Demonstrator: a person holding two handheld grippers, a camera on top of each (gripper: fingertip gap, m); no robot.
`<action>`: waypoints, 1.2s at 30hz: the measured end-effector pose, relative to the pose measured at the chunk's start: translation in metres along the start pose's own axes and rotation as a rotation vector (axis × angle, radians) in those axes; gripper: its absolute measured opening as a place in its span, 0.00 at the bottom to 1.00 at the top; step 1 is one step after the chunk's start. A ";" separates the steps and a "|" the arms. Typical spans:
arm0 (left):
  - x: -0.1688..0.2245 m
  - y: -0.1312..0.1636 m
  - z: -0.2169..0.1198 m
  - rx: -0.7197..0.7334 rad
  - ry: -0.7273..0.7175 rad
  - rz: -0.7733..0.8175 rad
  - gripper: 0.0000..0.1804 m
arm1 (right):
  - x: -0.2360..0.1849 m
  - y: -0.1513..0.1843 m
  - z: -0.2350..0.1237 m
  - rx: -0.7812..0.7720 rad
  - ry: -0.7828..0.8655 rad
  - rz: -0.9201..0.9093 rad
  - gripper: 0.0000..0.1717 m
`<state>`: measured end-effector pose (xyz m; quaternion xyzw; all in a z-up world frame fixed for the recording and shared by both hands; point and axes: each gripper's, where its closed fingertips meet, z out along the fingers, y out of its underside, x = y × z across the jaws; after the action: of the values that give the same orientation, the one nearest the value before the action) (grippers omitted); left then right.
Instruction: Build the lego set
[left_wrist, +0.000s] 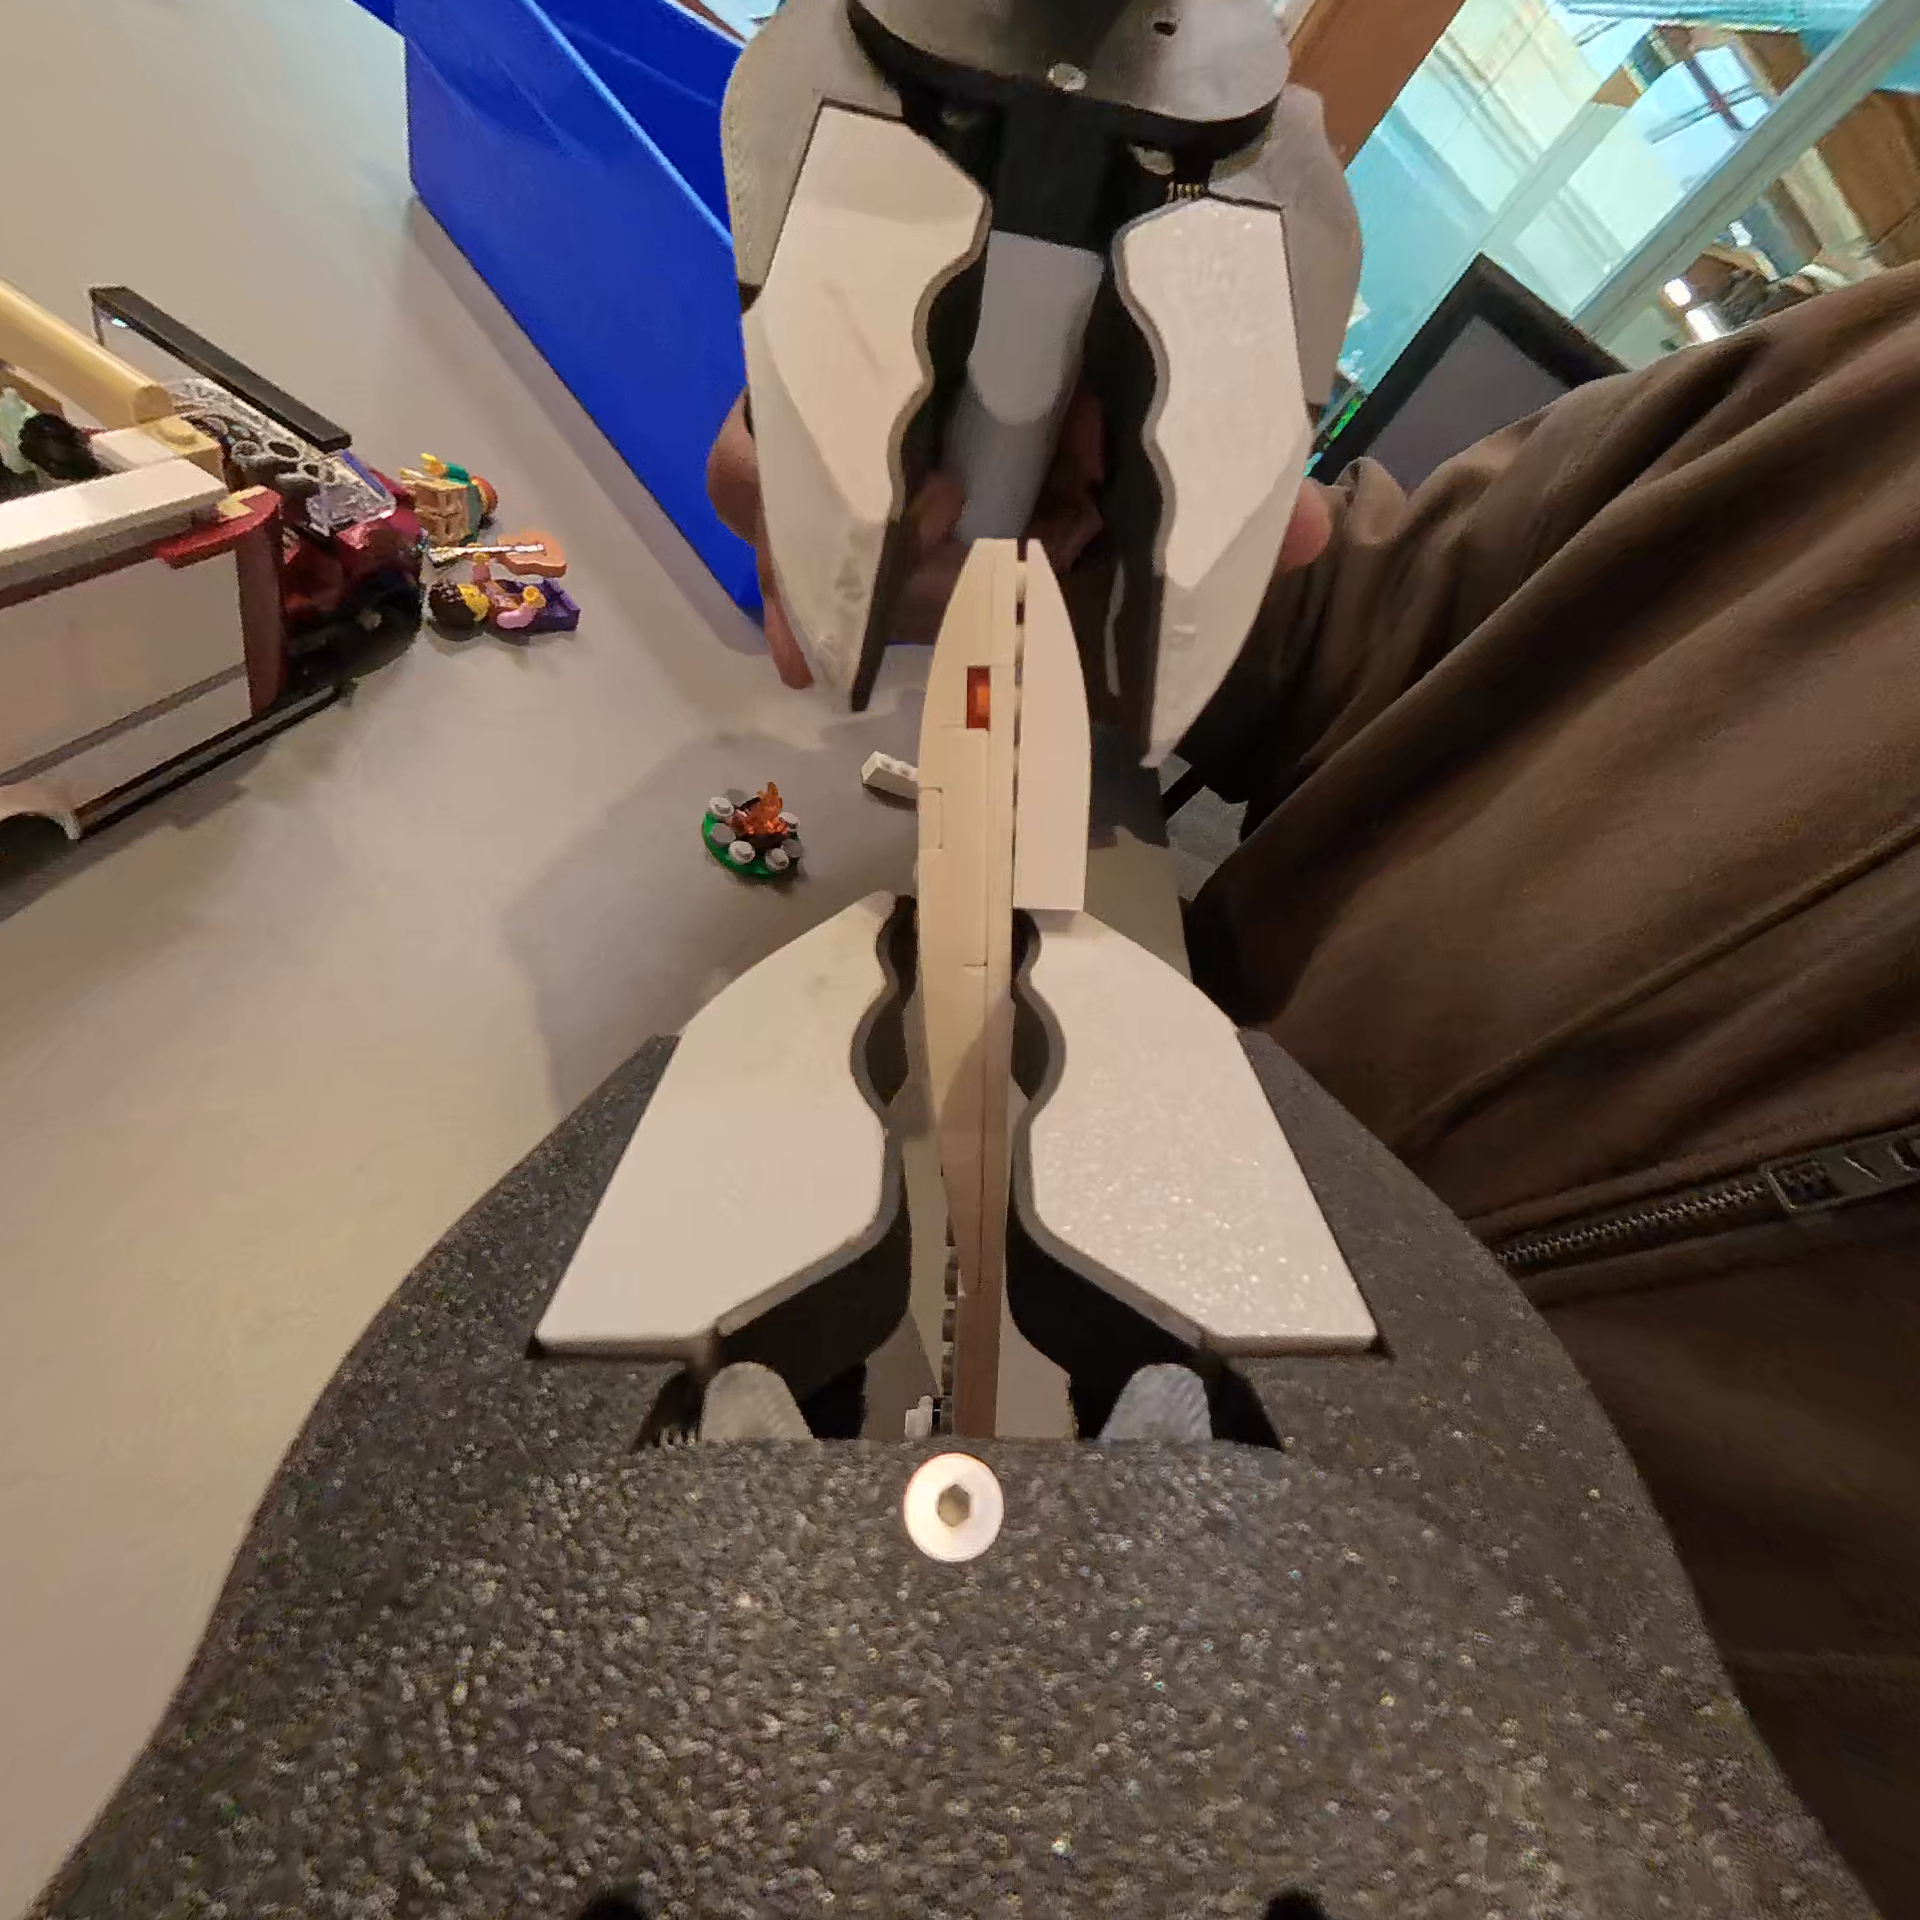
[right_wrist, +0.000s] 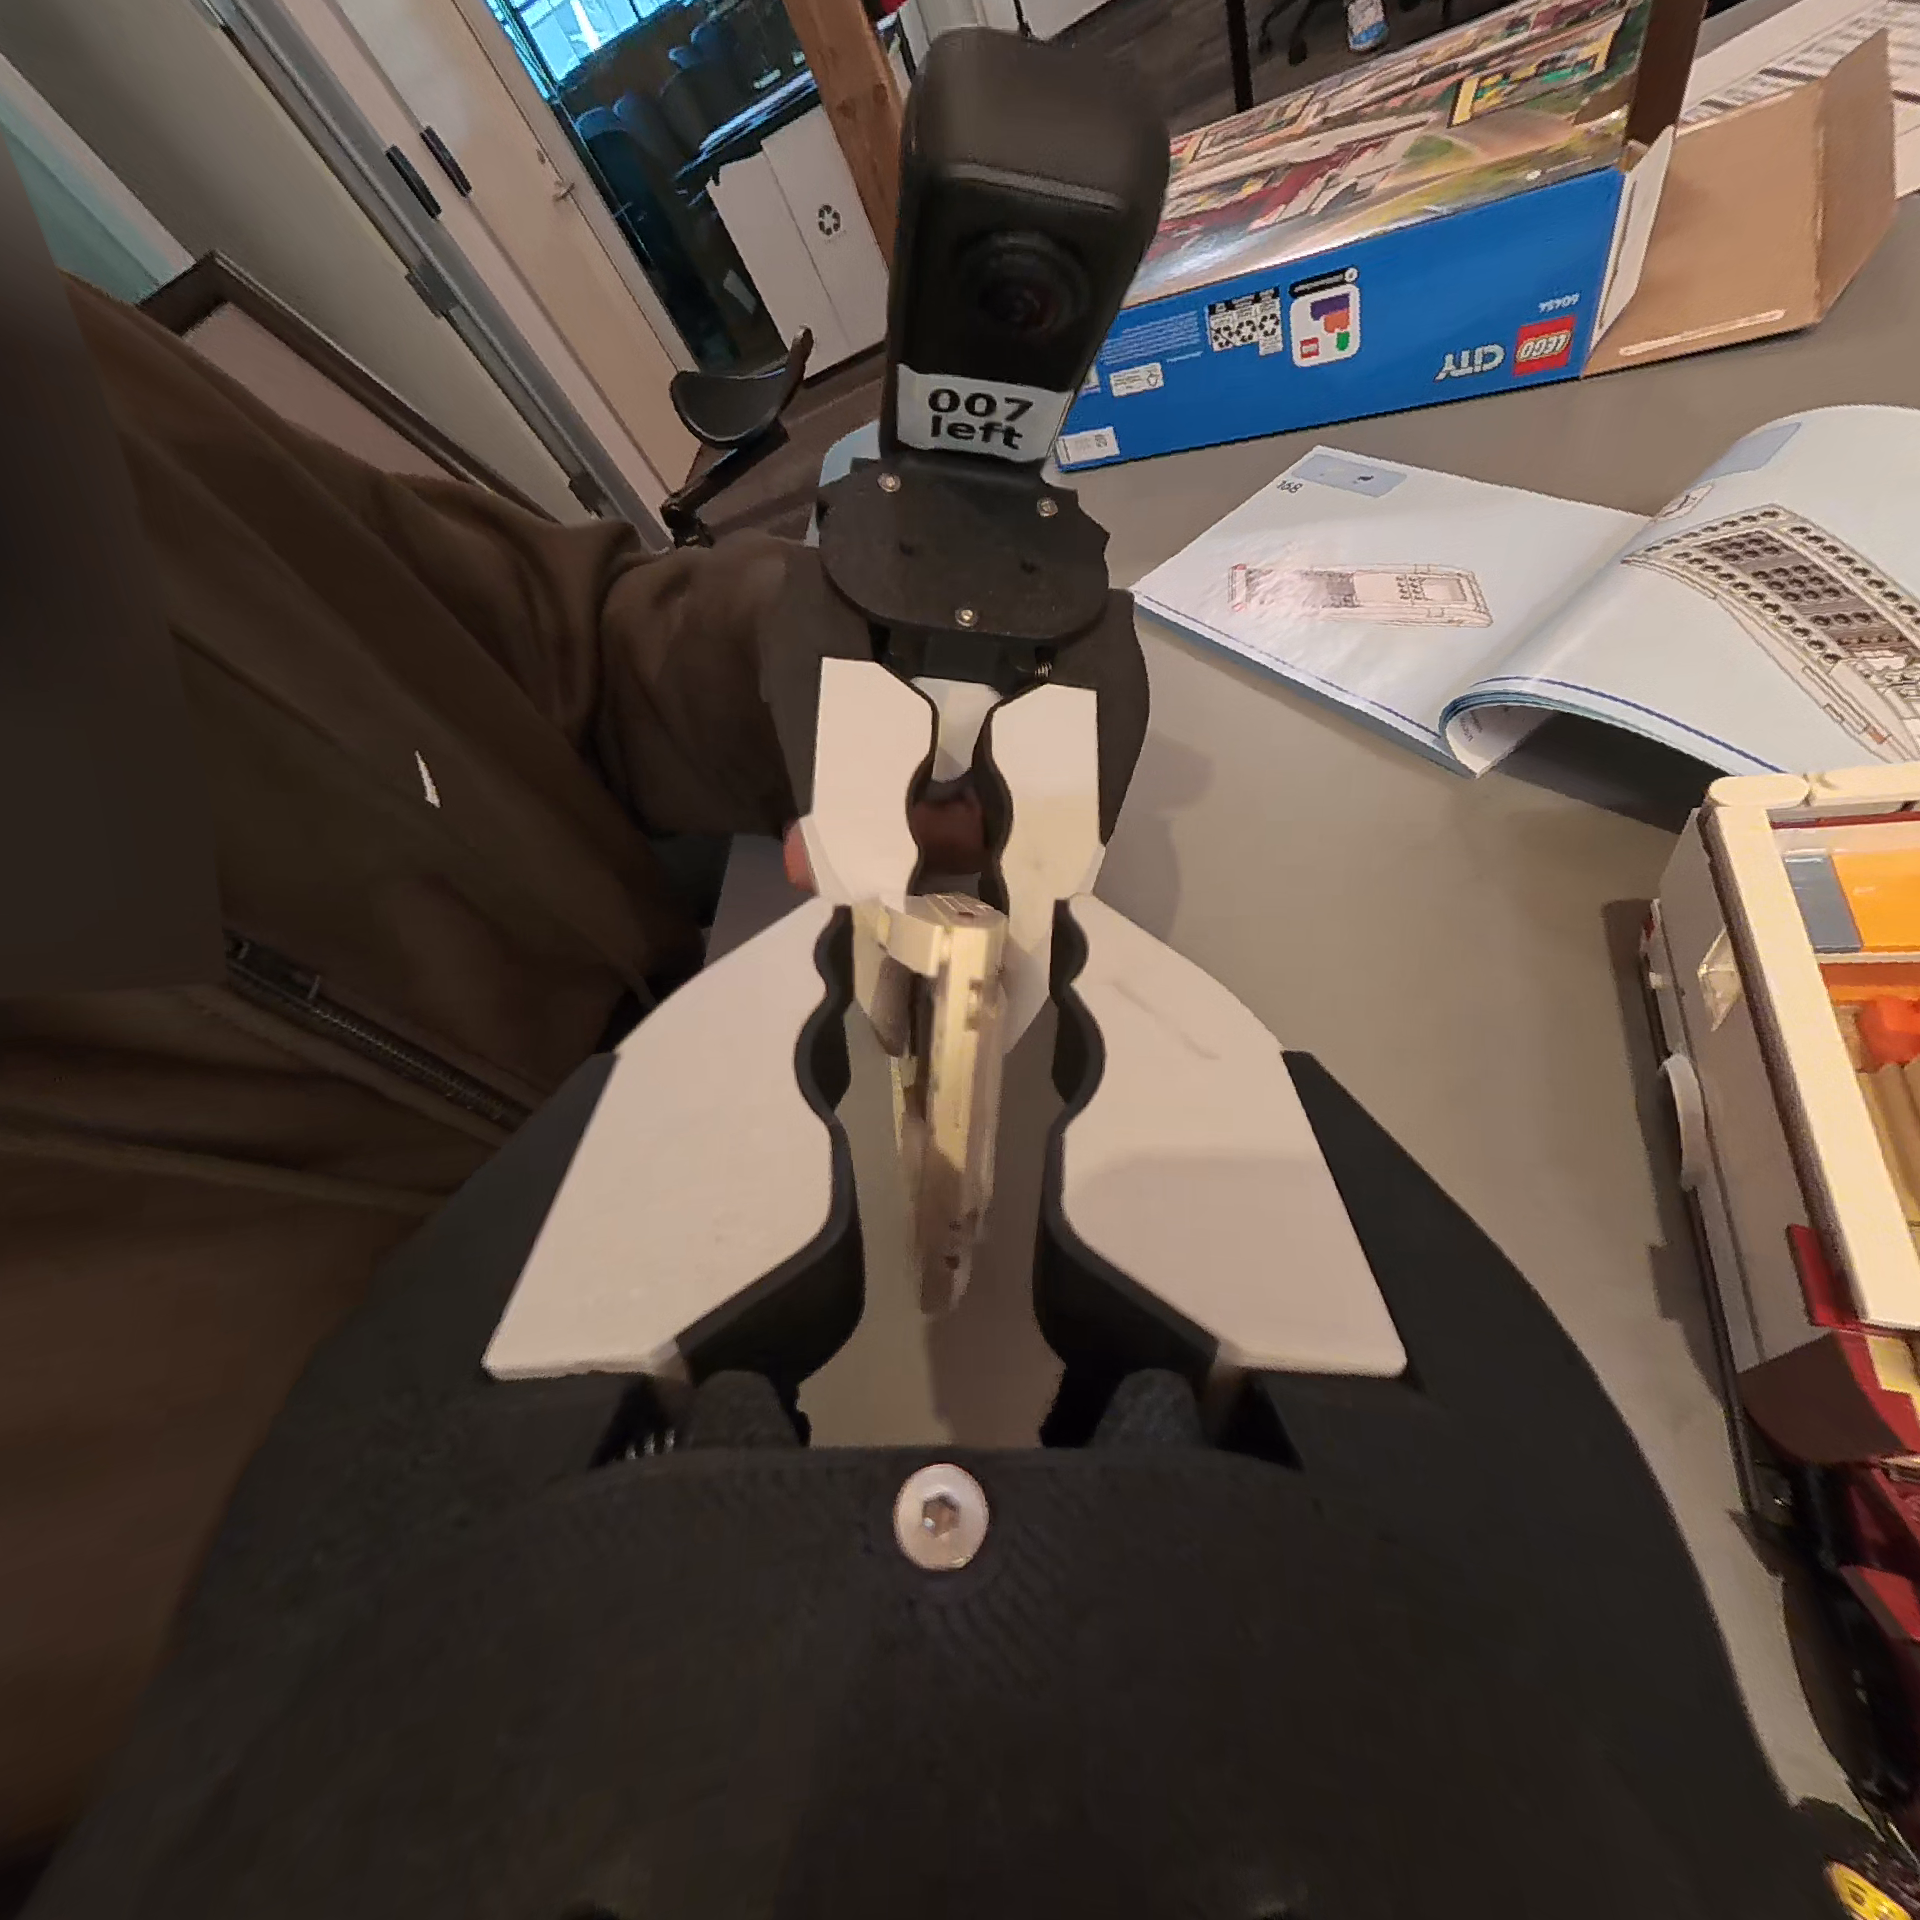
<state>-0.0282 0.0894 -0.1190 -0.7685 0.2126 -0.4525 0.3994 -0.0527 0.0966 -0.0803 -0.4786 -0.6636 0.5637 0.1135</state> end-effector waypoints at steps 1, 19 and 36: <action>-0.001 0.000 0.001 -0.008 -0.014 0.002 0.09 | 0.000 0.002 0.001 -0.005 -0.003 -0.001 0.21; 0.010 0.004 0.016 -0.113 -0.050 0.075 0.09 | -0.012 0.016 0.002 -0.029 -0.153 0.088 0.14; 0.011 0.014 0.023 -0.211 -0.076 0.055 0.08 | -0.014 0.028 0.000 -0.079 -0.122 0.141 0.14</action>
<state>-0.0018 0.0830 -0.1310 -0.8167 0.2650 -0.3870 0.3362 -0.0314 0.0835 -0.0989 -0.4929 -0.6557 0.5718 0.0138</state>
